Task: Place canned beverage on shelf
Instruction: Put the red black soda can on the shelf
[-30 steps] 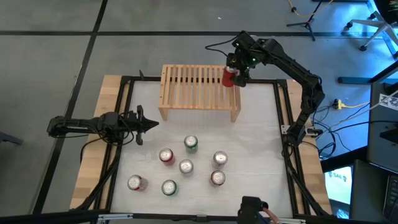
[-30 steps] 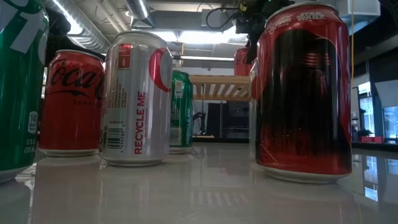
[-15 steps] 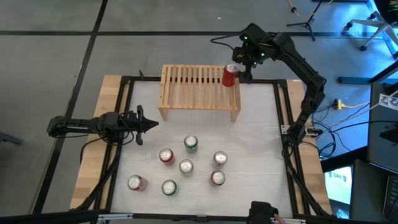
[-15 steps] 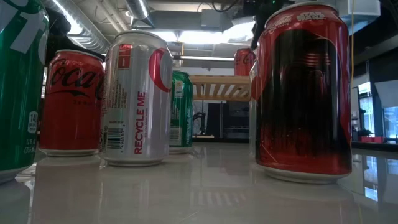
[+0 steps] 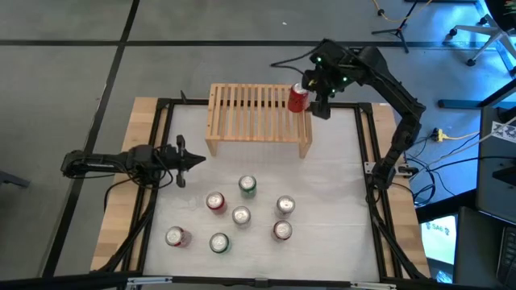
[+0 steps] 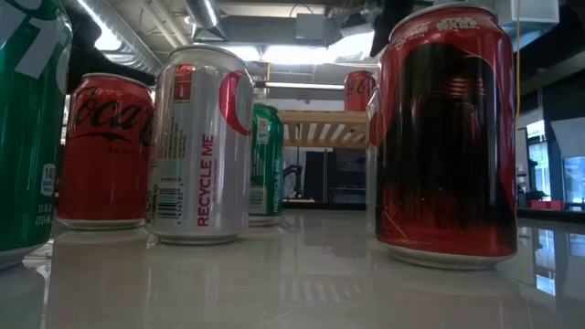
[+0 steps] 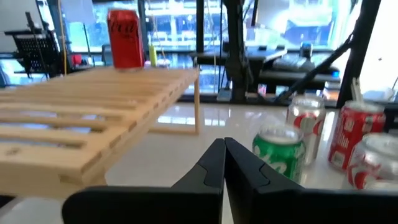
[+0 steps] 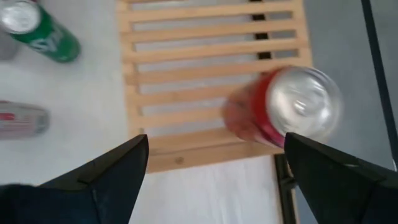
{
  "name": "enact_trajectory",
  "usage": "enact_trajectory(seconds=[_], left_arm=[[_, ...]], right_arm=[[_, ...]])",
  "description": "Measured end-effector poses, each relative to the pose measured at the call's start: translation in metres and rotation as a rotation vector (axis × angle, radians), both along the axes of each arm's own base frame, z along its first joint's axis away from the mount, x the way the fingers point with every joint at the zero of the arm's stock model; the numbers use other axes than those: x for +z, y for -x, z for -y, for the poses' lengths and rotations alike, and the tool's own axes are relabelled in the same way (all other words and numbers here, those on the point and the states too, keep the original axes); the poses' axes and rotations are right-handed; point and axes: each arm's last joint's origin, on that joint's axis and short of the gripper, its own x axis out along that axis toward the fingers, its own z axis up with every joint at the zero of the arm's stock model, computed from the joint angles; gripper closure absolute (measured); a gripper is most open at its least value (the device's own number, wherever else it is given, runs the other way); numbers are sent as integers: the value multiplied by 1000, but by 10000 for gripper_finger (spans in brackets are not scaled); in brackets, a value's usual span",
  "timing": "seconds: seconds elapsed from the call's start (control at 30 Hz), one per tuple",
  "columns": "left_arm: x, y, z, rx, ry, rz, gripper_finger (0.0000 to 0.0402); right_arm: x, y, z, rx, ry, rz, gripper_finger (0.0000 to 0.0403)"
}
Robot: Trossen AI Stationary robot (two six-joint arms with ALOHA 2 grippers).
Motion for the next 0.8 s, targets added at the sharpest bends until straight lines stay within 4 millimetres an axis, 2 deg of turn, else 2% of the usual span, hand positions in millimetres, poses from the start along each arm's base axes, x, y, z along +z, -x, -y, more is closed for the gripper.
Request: enact_trajectory(seconds=[0.23,0.37,0.57,0.67,0.8], left_arm=[[21,3,0,-1,6,222,401],[32,7,-1,31,18,345,401],[38,10,-3,71,154,441,399],[38,10,-3,57,218,457,376],[39,10,-4,73,275,480,322]], right_arm=[[13,-4,-50,61,-39,56,33],[24,3,-83,116,-83,104,33],[35,19,-128,189,-86,136,33],[31,28,-146,180,-62,112,33],[20,38,-162,129,-27,86,33]])
